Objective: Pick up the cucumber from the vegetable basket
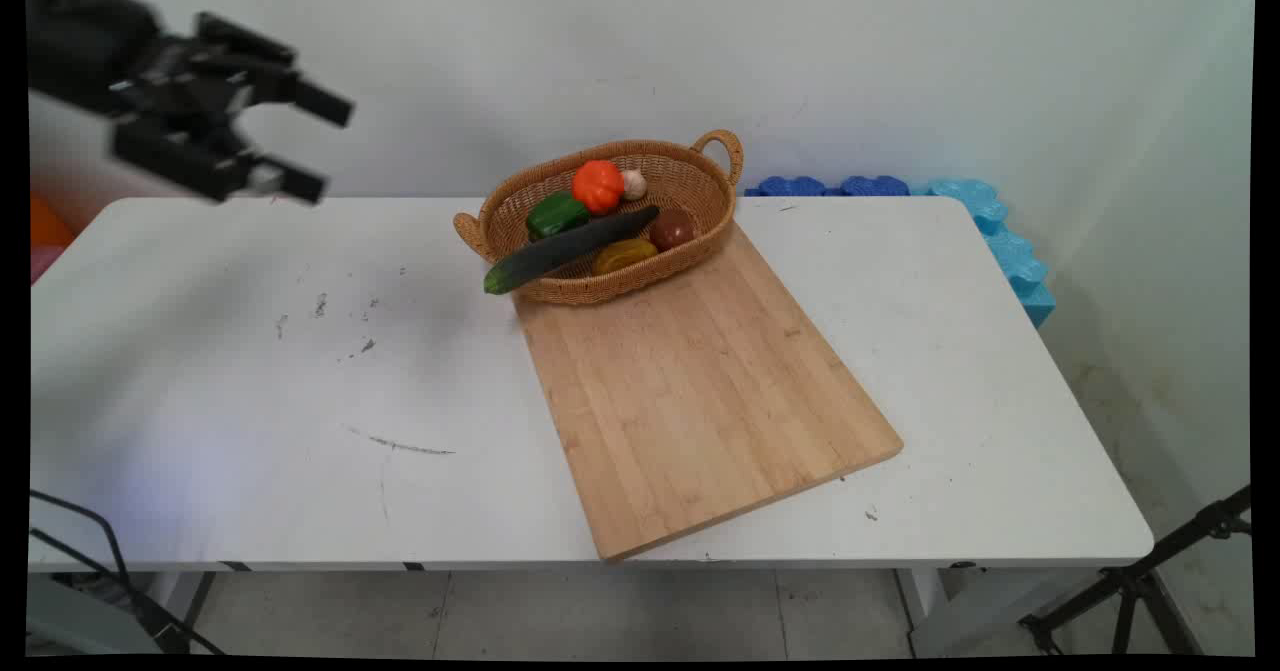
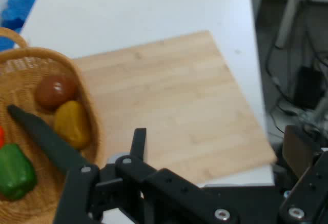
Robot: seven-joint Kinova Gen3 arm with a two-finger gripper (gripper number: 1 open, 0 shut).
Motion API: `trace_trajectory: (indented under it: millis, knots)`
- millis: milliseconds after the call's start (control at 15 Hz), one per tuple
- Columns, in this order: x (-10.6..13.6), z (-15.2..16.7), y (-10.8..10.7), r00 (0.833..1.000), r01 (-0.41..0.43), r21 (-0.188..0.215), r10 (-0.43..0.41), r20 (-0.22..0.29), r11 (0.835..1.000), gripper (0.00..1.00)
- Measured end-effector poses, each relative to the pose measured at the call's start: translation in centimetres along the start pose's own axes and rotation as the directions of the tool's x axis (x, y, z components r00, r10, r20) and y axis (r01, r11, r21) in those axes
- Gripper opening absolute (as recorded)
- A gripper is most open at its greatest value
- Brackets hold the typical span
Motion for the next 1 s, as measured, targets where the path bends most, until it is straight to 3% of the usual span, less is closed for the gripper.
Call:
trace_trajectory:
  millis: [267, 533, 667, 800, 1000]
  knots:
    - [3.4, 5.5, -4.6, 0.996, 0.077, 0.056, -0.079, 0.035, 0.996, 1.00]
    - [5.3, 12.1, -9.2, 0.976, 0.181, 0.138, -0.195, 0.097, 0.974, 1.00]
    - [5.6, 15.3, -10.7, 0.957, 0.231, 0.176, -0.256, 0.136, 0.957, 1.00]
    - [5.3, 18.5, -11.9, 0.928, 0.279, 0.219, -0.322, 0.190, 0.935, 1.00]
    - [4.1, 22.2, -13.1, 0.869, 0.337, 0.278, -0.410, 0.276, 0.900, 1.00]
